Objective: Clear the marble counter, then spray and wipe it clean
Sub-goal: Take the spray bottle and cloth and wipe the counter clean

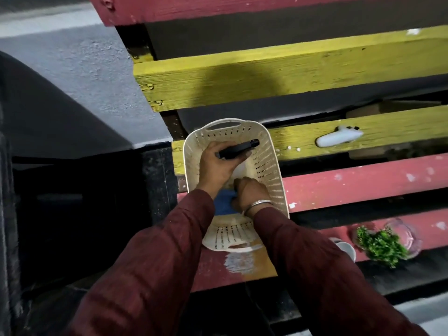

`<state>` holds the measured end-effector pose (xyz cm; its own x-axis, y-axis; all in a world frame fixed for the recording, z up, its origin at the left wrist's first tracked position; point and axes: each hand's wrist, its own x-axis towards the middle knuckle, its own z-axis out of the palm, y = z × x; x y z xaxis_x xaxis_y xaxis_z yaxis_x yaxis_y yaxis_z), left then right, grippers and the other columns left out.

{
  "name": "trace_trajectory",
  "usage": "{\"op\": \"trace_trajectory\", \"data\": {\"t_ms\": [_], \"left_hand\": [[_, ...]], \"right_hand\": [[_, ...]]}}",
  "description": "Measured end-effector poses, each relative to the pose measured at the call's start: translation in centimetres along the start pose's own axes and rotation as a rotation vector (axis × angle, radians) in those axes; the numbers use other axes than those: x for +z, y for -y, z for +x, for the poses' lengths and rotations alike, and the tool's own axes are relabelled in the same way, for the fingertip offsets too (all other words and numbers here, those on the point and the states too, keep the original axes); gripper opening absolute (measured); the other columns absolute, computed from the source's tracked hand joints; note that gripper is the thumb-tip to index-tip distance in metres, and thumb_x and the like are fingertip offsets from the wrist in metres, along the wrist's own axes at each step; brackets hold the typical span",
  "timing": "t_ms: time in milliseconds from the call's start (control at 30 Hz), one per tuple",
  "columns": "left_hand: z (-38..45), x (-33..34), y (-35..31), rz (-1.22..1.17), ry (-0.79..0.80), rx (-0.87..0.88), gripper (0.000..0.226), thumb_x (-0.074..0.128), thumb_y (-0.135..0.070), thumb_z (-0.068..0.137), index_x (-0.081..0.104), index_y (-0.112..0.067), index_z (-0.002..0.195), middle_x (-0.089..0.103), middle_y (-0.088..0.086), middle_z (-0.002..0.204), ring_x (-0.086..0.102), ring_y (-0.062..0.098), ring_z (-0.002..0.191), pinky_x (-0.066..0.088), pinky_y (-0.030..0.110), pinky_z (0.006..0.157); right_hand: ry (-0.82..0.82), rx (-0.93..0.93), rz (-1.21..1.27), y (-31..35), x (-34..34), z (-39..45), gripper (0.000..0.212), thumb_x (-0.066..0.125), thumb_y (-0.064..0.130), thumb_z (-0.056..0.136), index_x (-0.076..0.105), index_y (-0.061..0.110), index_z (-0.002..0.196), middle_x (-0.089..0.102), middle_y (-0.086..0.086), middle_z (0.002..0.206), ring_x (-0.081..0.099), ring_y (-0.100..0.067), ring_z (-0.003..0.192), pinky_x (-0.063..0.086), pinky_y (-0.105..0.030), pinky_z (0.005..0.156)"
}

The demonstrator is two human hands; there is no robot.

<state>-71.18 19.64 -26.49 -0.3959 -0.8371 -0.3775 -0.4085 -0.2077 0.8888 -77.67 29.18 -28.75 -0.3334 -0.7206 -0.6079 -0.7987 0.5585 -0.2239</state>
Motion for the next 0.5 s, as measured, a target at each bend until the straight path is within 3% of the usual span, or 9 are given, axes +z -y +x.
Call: {"op": "trace_trajectory", "data": {"t_ms": [67, 133, 233, 367, 500], "left_hand": [[-0.8, -0.1, -0.8, -0.019, -0.003, -0.028, 0.034, 0.094, -0.019, 0.075, 0.077, -0.013, 0.103, 0.070, -0.003, 0.106, 0.065, -0.005, 0.095, 0.053, 0.018, 0.092], [-1.4, -0.4, -1.9, -0.040, -0.038, -0.052, 0.048, 0.094, -0.039, 0.070, 0.079, -0.011, 0.106, 0.076, 0.002, 0.109, 0.071, 0.014, 0.102, 0.057, 0.032, 0.095], [-2.9, -1.4, -4.2, -0.054, -0.093, -0.061, 0.065, 0.084, -0.063, 0.062, 0.080, -0.018, 0.108, 0.080, 0.001, 0.103, 0.074, 0.018, 0.098, 0.057, 0.033, 0.085], [-5.5, -3.2, -8.6, -0.153, -0.126, -0.002, 0.032, 0.090, -0.027, 0.082, 0.079, -0.015, 0.110, 0.079, 0.003, 0.103, 0.071, 0.010, 0.092, 0.054, 0.023, 0.082], [-8.0, -5.5, -13.0, -0.188, -0.178, 0.043, 0.027, 0.087, -0.026, 0.086, 0.079, -0.011, 0.106, 0.071, -0.004, 0.084, 0.062, 0.000, 0.074, 0.048, 0.020, 0.069]], "right_hand": [[0.057, 0.026, 0.095, -0.1, -1.1, -0.7, 0.032, 0.063, 0.023, 0.076, 0.059, 0.008, 0.105, 0.063, -0.019, 0.110, 0.061, -0.035, 0.101, 0.047, -0.032, 0.076], [0.080, 0.033, 0.137, -0.3, -1.9, -1.3, 0.031, 0.063, 0.021, 0.077, 0.058, 0.006, 0.105, 0.063, -0.022, 0.110, 0.061, -0.036, 0.102, 0.047, -0.032, 0.076], [0.058, 0.031, 0.157, -0.2, -3.6, -3.1, 0.032, 0.064, 0.021, 0.078, 0.057, 0.005, 0.105, 0.063, -0.024, 0.108, 0.061, -0.037, 0.100, 0.047, -0.032, 0.074], [0.003, 0.033, 0.210, 0.5, -7.2, -6.4, 0.035, 0.066, 0.034, 0.079, 0.059, 0.006, 0.099, 0.065, -0.023, 0.103, 0.062, -0.036, 0.095, 0.045, -0.031, 0.070], [-0.050, -0.022, 0.178, 1.8, -11.6, -9.9, 0.023, 0.063, 0.026, 0.080, 0.061, 0.013, 0.098, 0.066, -0.019, 0.103, 0.063, -0.035, 0.096, 0.046, -0.031, 0.071]]}}
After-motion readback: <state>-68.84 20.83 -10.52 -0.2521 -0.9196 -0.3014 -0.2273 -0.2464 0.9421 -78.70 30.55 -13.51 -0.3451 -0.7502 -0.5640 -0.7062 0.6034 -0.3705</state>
